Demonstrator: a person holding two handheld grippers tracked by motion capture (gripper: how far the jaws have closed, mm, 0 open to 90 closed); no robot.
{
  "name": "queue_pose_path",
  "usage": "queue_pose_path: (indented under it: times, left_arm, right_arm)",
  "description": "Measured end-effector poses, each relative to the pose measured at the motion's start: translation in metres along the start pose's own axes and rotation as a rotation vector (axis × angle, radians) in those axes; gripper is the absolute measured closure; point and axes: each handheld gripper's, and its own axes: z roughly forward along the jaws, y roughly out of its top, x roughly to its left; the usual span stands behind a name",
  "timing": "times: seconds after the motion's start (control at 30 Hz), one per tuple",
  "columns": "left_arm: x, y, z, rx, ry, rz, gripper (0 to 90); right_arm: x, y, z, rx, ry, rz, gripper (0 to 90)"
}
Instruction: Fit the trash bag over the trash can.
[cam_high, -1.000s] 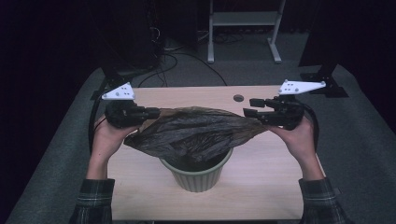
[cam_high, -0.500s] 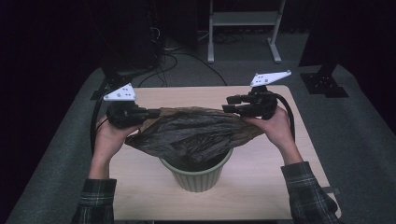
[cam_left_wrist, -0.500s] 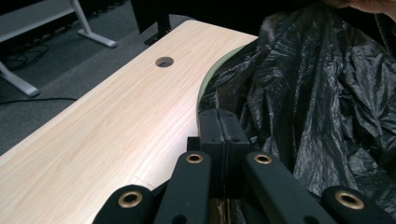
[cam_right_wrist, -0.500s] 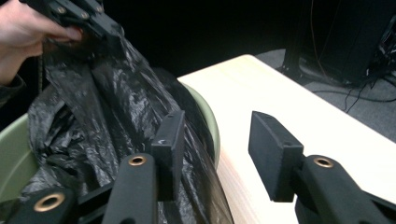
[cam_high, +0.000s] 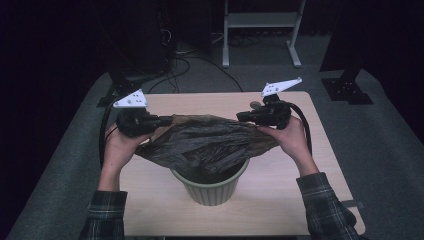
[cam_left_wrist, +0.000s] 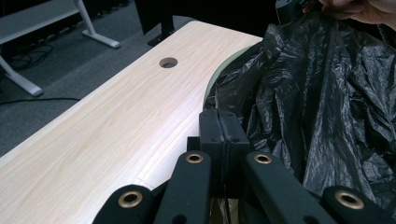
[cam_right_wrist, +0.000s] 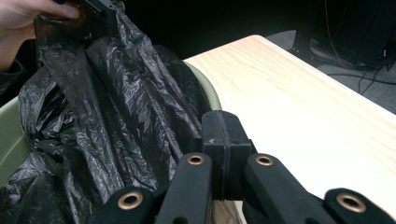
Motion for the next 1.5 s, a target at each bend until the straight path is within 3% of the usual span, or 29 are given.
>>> queue_pose_path:
  times: [0.03,0.07,0.2,0.37,0.5,0.57,0.7,0.77,1.07,1.3,1.5]
  left_arm:
    - [0.000,0.000,0.000,-0.002,0.002,0.005,89.9]
    - [0.000,0.001,-0.001,-0.006,0.004,0.006,89.9]
    - [0.001,0.002,-0.005,-0.021,0.012,0.003,89.9]
    - [0.001,0.003,-0.011,-0.038,0.021,0.001,89.9]
    - [0.001,0.005,-0.015,-0.054,0.022,0.006,89.9]
    - [0.001,0.007,-0.016,-0.058,0.022,0.006,89.9]
    - [0.001,0.007,-0.017,-0.059,0.022,0.007,89.9]
    - [0.001,0.007,-0.016,-0.060,0.020,0.004,89.9]
    - [0.005,0.001,0.003,-0.027,0.021,0.001,89.9]
    - [0.012,-0.005,0.023,0.013,0.049,-0.004,89.9]
    - [0.016,-0.018,0.037,0.032,0.042,-0.024,89.9]
  right_arm:
    - [0.000,0.000,-0.001,-0.008,-0.006,-0.001,89.6]
    - [0.000,0.000,-0.002,-0.021,-0.003,0.000,79.4]
    - [0.002,0.004,-0.005,-0.063,0.019,-0.003,67.5]
    - [0.007,0.010,0.002,-0.051,0.047,-0.021,60.1]
    - [0.009,0.014,0.009,-0.035,0.059,-0.025,48.9]
    - [0.010,0.015,0.013,-0.024,0.062,-0.031,50.3]
    - [0.012,0.016,0.016,-0.007,0.047,-0.039,81.1]
    - [0.012,0.015,0.015,-0.007,0.039,-0.043,88.3]
    - [0.001,0.016,0.010,-0.042,-0.037,-0.033,89.7]
    - [-0.015,0.009,0.022,-0.025,-0.082,0.006,89.6]
    - [-0.025,-0.007,0.037,0.005,-0.101,0.035,89.6]
